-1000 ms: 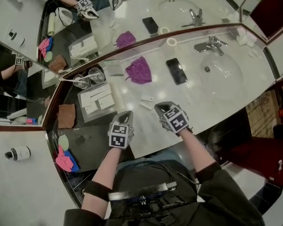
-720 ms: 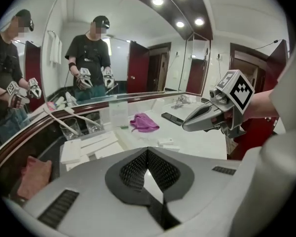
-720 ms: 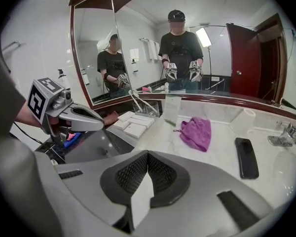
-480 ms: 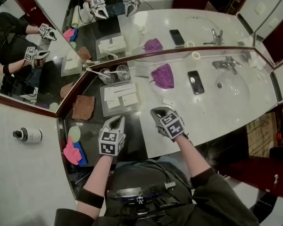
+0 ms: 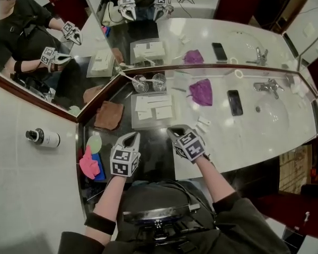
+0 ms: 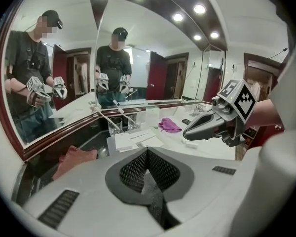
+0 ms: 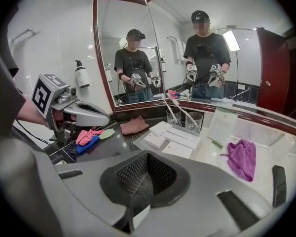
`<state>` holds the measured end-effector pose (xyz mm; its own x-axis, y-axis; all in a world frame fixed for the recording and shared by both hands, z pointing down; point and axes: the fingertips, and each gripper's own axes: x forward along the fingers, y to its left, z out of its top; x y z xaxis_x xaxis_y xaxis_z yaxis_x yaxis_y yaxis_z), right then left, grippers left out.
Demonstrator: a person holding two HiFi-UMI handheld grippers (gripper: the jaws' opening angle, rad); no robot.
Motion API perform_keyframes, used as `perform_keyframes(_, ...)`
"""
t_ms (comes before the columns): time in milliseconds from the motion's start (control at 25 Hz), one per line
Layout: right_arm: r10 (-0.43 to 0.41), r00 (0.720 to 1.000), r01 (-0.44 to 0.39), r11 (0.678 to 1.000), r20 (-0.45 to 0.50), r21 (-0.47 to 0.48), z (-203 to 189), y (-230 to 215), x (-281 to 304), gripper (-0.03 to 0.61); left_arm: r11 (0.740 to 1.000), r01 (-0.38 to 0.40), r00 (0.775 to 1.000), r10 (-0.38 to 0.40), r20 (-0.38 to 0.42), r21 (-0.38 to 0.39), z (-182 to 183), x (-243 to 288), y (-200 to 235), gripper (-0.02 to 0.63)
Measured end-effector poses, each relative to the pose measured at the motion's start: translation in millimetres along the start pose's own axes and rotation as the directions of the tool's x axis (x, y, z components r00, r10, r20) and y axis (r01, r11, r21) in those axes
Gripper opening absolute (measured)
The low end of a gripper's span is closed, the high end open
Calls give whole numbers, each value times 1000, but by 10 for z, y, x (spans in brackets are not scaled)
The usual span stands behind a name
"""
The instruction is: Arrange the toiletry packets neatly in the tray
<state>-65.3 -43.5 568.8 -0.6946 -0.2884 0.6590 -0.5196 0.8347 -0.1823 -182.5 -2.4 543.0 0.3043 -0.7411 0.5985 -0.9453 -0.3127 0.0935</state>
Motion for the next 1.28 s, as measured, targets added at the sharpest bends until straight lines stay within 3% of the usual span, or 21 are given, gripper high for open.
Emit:
perform_keyframes(360,11,1000,-11,999,-5,-33,61,30,65,17,996,-41,998,37,-46,-77,-59,164,163,2)
perform_keyframes(520,22,1000,-22,999,-7,-34,137,27,95,17,993,-13,993,-1,-121,-114,-76,432,235,127)
perform_keyframes(800,24,1000,-24,998,-5,-51,291,-66,281,17,987,-55,975,20,-222,-151,27,961,580,280)
perform_keyframes(1040,19,1000,-20,998,-19,-60,363,-192,463,17,993,-60,956,27,-291,-104,62,1433,769,374)
perform_keyframes(1280,27,999,-28,999,-24,-30,369,-321,617,17,996,-62,932,36,-360,-63,43,1832,927,377)
